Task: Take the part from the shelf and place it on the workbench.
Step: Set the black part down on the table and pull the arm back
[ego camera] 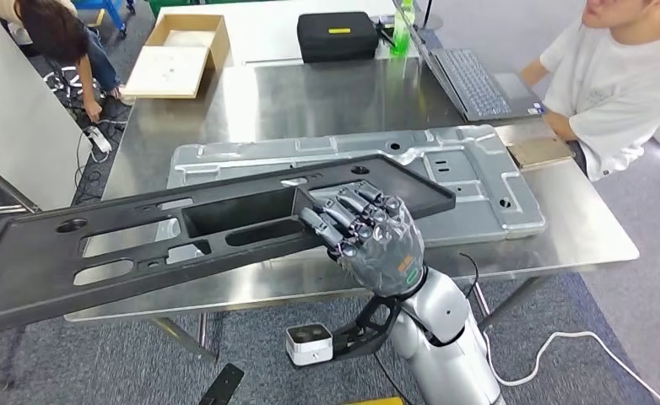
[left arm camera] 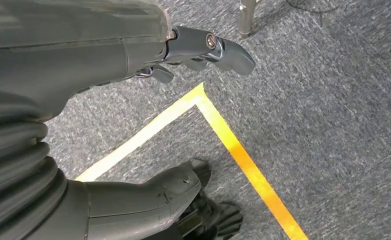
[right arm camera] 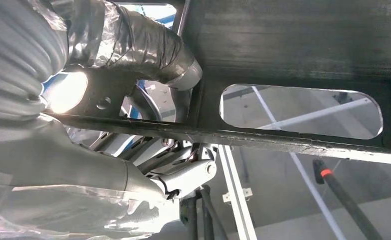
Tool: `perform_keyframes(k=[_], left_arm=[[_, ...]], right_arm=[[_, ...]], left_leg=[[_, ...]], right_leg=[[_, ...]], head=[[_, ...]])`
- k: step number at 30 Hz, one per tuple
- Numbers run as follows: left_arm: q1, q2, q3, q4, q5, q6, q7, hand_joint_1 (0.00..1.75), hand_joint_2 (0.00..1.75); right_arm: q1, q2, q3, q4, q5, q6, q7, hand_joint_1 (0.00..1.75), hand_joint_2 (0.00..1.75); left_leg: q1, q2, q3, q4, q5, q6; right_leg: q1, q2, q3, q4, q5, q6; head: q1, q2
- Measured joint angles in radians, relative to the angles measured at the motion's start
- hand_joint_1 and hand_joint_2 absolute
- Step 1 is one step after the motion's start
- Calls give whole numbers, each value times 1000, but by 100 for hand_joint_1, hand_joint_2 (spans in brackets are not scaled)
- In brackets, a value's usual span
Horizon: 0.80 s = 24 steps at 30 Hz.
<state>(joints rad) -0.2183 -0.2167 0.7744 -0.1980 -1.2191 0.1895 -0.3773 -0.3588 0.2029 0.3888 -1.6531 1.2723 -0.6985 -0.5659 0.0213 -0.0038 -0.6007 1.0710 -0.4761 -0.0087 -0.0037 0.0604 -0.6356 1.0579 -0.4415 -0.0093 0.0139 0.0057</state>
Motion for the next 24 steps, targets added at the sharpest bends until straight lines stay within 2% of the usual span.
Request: perform_keyframes(k=[3,5,6,8,9,10,11,13,14,15,17,19,20,21,23,24], left_arm=[[1,0,0,0,1,0,0,0,175],[0,-1,0,0,1,0,0,0,175],[-1,-2,0,0,1,0,0,0,175],[0,-1,0,0,3,0,0,0,175],[2,-1,0,0,4,0,0,0,175],[2,-1,0,0,6,0,0,0,175],[2,0,0,0,9,0,-1,0,175],[2,-1,0,0,13,-3,-5,0,175],[2,-1,0,0,15,-5,-9,0,175],[2,-1,0,0,15,-8,-13,0,175],[2,-1,1,0,16,-13,-21,0,175],[2,-1,1,0,17,-17,-26,0,175],[2,-1,1,0,18,-17,-28,0,175],[2,-1,1,0,18,-18,-28,0,175],[4,1,1,0,18,-18,-28,0,175],[5,2,1,0,19,-18,-28,0,175]], right_arm=[[2,0,-4,1,4,0,0,175,175],[3,0,-8,1,5,0,0,175,175],[3,0,-12,1,6,0,0,175,175],[5,0,-19,3,8,0,6,175,175],[8,0,-23,5,9,0,12,175,175],[9,0,-28,9,9,0,23,175,175],[10,0,-33,13,9,0,37,175,175],[9,0,-45,25,6,0,72,175,175],[5,-1,-51,33,1,0,91,175,175],[-2,-3,-57,45,-12,0,112,175,175],[-26,-15,-70,86,-69,0,161,175,175],[-58,-40,-84,141,-152,0,208,175,175],[-75,-54,-89,168,-191,0,225,175,175],[-93,-67,-92,194,-225,0,235,175,175],[-126,-92,-94,248,-267,0,243,175,175],[-137,-104,-95,271,-277,0,245,175,175]], left_leg=[[-3,-2,3,-15,3,18],[-1,1,5,-22,9,33],[0,4,6,-25,11,38],[-1,9,6,-26,11,43],[-2,12,5,-26,11,43],[-2,14,6,-26,10,43],[-2,15,6,-25,10,43],[-2,15,8,-26,9,41],[-4,15,9,-26,8,38],[-5,16,8,-26,8,34],[-7,17,8,-31,10,23],[-7,18,12,-35,8,12],[-7,17,8,-22,-3,9],[-7,15,-6,11,-24,6],[-5,13,-62,126,-81,5],[-5,13,-89,182,-99,4]], right_leg=[[0,1,-6,2,0,15],[-1,-19,-17,30,-20,24],[-2,-31,-36,72,-45,28],[-4,-48,-95,195,-103,35],[-5,-51,-121,246,-119,37],[-6,-53,-131,265,-116,37],[-7,-54,-122,243,-94,36],[-5,-59,-58,114,-29,27],[-2,-62,-27,51,-7,22],[2,-64,-7,9,3,17],[8,-63,-1,-11,3,11],[4,-60,5,-23,10,2],[1,-60,10,-32,14,-3],[-2,-59,15,-39,17,-7],[-1,-57,16,-41,18,-12],[0,-55,16,-38,18,-13]], head=[[0,0],[0,0],[0,0],[0,0],[1,0],[1,0],[1,0],[1,0],[0,0],[0,0],[0,0],[0,0],[0,0],[0,0],[-1,0],[-1,0]])
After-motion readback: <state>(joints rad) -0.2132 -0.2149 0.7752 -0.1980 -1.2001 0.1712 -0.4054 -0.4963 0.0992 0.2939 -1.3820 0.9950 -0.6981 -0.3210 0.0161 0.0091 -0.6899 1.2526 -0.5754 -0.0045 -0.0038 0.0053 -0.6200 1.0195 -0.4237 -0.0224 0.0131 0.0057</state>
